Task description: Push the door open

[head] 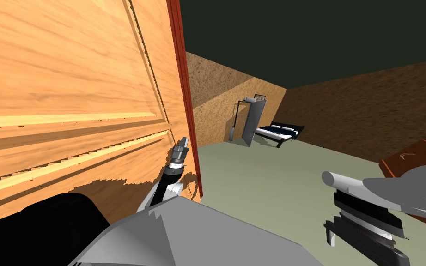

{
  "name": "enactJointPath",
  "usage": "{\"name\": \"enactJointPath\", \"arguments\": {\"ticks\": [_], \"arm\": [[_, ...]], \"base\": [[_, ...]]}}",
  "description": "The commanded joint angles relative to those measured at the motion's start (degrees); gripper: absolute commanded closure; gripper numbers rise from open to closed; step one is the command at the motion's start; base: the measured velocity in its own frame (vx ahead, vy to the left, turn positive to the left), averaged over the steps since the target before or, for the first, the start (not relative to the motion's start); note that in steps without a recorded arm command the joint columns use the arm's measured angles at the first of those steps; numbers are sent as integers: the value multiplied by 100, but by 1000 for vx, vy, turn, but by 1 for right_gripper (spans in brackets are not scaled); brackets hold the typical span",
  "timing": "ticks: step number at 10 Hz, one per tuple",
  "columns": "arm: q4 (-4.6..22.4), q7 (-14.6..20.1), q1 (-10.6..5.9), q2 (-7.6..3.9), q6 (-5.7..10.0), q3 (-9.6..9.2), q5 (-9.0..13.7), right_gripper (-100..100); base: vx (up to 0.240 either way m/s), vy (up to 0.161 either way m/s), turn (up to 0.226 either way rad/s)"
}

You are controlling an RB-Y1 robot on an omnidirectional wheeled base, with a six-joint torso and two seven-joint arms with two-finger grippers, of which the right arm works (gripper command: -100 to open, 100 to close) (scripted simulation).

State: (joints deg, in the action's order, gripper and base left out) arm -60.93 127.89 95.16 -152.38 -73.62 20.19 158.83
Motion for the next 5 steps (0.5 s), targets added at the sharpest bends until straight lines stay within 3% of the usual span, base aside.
{"name": "enactJointPath", "arguments": {"ticks": [1,5], "arm": [[-17,47,43,-41,-32,12,40,-100],[-17,145,178,-136,-160,38,151,-100]], "base": [[-35,70,-99],[-33,93,-99]]}}
